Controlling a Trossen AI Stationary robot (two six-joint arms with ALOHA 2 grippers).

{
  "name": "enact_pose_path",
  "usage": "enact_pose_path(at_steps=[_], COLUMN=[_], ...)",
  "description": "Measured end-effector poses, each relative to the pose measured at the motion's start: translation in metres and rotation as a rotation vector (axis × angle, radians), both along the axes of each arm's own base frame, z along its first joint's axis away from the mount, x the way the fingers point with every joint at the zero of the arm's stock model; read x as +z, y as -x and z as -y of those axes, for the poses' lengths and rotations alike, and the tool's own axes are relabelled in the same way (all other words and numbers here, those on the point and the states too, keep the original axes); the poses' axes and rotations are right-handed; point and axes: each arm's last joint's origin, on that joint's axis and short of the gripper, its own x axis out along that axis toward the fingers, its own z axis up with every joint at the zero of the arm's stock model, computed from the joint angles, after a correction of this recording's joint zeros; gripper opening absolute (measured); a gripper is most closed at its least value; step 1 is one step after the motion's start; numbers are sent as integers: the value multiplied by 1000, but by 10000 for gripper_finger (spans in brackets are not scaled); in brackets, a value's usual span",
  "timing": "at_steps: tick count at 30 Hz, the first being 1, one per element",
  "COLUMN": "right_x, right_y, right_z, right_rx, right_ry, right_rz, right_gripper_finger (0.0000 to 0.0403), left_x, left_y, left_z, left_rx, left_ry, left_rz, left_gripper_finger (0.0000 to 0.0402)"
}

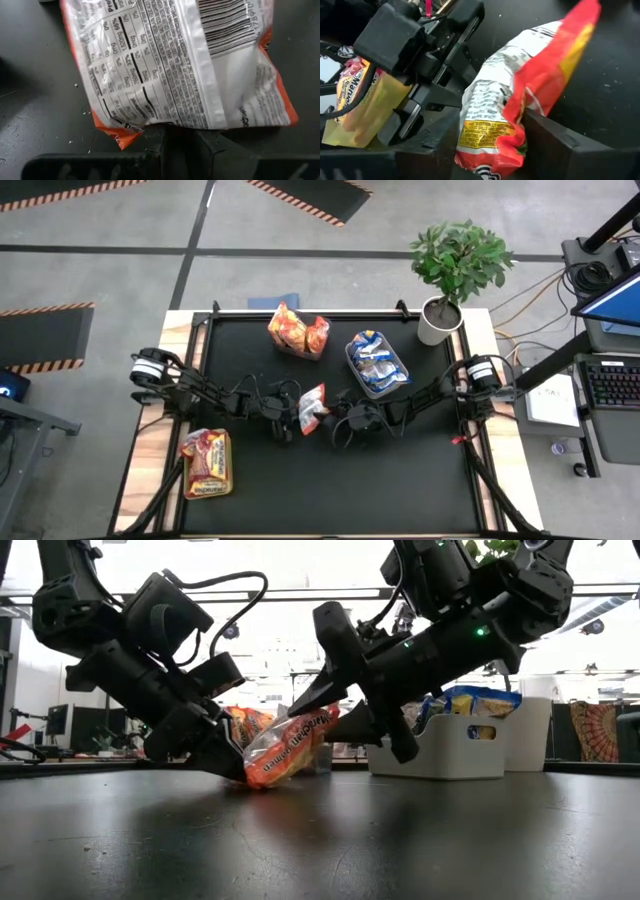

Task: Sort Maruchan noodles
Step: Put the orange noodle pack into the black bin

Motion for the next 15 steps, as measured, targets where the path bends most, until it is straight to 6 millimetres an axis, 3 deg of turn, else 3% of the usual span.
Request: enact_pose_path(at_steps=[15], right_x=[0], right_y=[0], right_z=[3], right_rx=[-9], right_ry=[16], right_rz=[-4], right_gripper_finger=[108], left_x=[1], left_y=[-1], left_z=[0], left_rx=[6], left_ry=[9], left_rz=[20], left_gripper_finger=[40])
